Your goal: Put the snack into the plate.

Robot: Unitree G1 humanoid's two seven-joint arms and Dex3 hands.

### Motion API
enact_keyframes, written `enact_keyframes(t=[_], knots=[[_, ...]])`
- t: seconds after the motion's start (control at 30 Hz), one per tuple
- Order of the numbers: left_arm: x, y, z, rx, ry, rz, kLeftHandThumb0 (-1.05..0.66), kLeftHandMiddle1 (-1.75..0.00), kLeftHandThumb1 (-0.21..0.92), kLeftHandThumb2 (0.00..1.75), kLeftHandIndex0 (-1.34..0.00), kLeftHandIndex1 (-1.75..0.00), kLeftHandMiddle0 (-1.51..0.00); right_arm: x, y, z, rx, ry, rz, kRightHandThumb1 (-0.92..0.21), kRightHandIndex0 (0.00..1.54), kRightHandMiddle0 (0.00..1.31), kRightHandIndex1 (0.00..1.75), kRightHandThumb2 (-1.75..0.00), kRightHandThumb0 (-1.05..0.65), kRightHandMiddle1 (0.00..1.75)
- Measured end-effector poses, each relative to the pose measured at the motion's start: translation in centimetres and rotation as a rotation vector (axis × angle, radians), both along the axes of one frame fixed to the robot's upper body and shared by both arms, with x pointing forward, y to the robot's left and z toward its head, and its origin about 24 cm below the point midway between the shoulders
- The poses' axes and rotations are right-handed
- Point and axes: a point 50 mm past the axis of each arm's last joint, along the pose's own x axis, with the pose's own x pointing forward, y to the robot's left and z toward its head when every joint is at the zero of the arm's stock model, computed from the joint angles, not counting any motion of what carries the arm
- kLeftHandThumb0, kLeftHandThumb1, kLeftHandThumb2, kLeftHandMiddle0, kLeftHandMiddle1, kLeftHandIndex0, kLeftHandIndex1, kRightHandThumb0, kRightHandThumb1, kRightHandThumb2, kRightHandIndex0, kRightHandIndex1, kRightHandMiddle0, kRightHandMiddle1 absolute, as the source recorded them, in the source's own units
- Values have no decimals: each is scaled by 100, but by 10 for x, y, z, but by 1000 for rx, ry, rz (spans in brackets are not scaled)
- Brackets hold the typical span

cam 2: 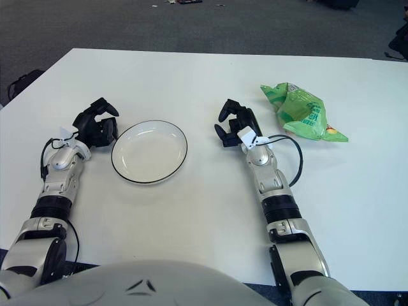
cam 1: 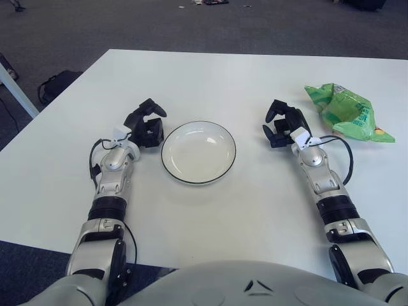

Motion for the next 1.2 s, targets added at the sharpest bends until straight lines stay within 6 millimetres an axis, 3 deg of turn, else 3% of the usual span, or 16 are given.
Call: enact_keyframes(t=[0.33, 0.73, 1.2], knots=[[0, 0, 0, 0, 0, 0, -43, -175, 49, 110, -48, -175, -102, -1, -1, -1, -75, -57, 21, -30, 130, 63, 175, -134, -49, 175], [1, -1, 0, 1, 3, -3, -43, -175, 50, 109, -47, -175, -103, -3, -5, -3, -282, -236, -10, -32, 125, 62, 175, -132, -48, 175], [7, -3, -4, -17, 25, 3, -43, -175, 50, 109, -47, -175, -104, -8, -15, 8, -428, -500, -42, -39, 106, 55, 175, -122, -46, 175]])
